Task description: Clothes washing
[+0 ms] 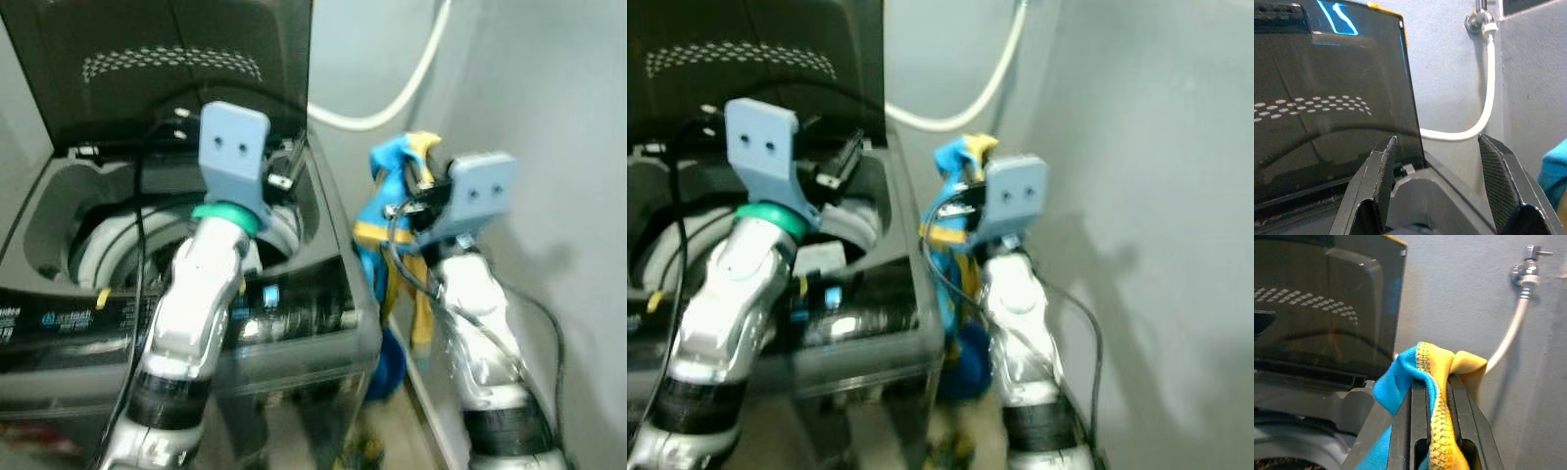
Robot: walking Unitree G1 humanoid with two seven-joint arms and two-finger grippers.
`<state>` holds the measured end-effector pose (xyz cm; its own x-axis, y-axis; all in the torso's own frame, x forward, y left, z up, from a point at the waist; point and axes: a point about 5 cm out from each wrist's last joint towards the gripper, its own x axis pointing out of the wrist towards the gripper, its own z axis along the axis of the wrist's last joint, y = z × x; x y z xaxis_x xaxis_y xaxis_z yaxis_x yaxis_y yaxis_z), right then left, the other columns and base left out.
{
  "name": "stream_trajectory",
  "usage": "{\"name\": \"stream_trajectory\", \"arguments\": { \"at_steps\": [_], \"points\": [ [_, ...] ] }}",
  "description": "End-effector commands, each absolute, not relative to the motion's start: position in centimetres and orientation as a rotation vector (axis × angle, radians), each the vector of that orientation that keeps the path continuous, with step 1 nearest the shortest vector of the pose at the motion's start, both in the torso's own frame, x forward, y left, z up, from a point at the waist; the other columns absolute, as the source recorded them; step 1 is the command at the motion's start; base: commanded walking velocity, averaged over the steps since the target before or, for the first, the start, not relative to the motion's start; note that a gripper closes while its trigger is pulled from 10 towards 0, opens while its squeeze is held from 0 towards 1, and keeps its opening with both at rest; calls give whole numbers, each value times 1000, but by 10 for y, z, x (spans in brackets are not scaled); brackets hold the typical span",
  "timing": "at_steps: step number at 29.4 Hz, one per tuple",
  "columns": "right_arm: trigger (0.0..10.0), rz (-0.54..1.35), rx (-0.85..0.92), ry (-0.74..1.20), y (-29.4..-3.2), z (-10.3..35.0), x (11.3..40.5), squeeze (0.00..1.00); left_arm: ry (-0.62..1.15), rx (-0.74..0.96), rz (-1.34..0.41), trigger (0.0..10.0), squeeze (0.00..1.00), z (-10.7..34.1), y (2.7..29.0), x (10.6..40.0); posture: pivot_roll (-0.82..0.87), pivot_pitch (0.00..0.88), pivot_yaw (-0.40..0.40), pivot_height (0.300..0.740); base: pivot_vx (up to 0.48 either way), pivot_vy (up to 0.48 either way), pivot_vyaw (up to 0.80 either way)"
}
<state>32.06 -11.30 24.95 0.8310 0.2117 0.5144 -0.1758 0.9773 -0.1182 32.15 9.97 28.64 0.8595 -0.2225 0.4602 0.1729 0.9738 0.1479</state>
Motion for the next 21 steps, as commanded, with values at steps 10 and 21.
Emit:
{"name": "stream_trajectory", "arguments": {
  "at_steps": [10, 21],
  "points": [
    [10000, 251, -49, -634, -110, 267, 314, 0, -508, 120, -225, 10000, 0, 284, 94, 318, 70, 0, -1, 720, 0, 0, 0],
    [10000, 253, -45, -615, -109, 261, 314, 0, -475, 60, -216, 10000, 0, 281, 98, 321, 70, 0, 2, 720, 0, 0, 0]
  ]
}}
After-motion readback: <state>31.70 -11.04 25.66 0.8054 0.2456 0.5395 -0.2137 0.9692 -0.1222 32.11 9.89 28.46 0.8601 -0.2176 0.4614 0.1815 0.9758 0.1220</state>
